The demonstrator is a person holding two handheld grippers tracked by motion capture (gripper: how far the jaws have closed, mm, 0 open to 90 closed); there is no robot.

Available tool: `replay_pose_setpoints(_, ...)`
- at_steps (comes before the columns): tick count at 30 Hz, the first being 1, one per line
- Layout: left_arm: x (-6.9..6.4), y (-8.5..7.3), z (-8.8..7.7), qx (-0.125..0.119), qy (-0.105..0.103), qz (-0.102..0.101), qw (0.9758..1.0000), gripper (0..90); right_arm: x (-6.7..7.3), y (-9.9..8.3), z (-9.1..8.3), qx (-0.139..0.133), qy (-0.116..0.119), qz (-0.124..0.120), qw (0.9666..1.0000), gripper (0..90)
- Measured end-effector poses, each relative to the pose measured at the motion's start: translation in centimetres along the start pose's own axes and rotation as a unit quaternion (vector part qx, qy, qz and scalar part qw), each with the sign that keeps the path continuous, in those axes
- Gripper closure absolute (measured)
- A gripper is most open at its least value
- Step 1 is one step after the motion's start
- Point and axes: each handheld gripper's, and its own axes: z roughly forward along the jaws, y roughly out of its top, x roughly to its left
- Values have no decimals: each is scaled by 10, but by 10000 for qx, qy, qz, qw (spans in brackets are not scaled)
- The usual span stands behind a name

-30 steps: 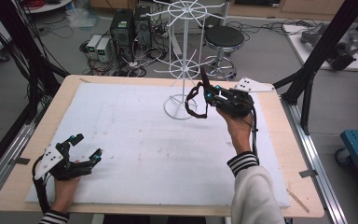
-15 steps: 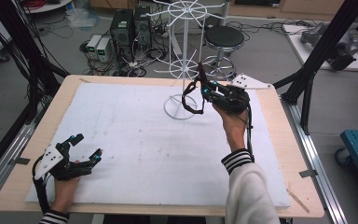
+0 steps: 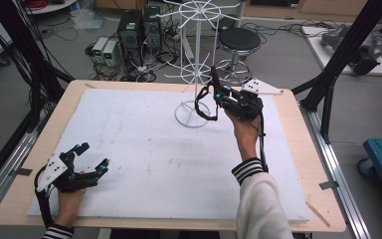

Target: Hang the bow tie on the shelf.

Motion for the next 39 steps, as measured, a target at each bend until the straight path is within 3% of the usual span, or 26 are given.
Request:
replay_pose_setpoints(12, 0, 0, 0, -5, -6, -11, 10000, 95, 1, -11, 5, 144, -408, 46, 9991, 734)
replay_pose_setpoints(27, 0, 0, 0, -6, -3, -27, 10000, 95, -5, -29, 11, 375, -551, 451, 9968, 731)
replay_pose_setpoints(34, 0, 0, 0, -6, -3, -29, 10000, 95, -7, -37, 14, 569, -610, 550, 9950, 731)
replay_pose_setpoints(39, 0, 0, 0, -6, -5, -25, 10000, 95, -7, -39, 15, 615, -654, 490, 9948, 726)
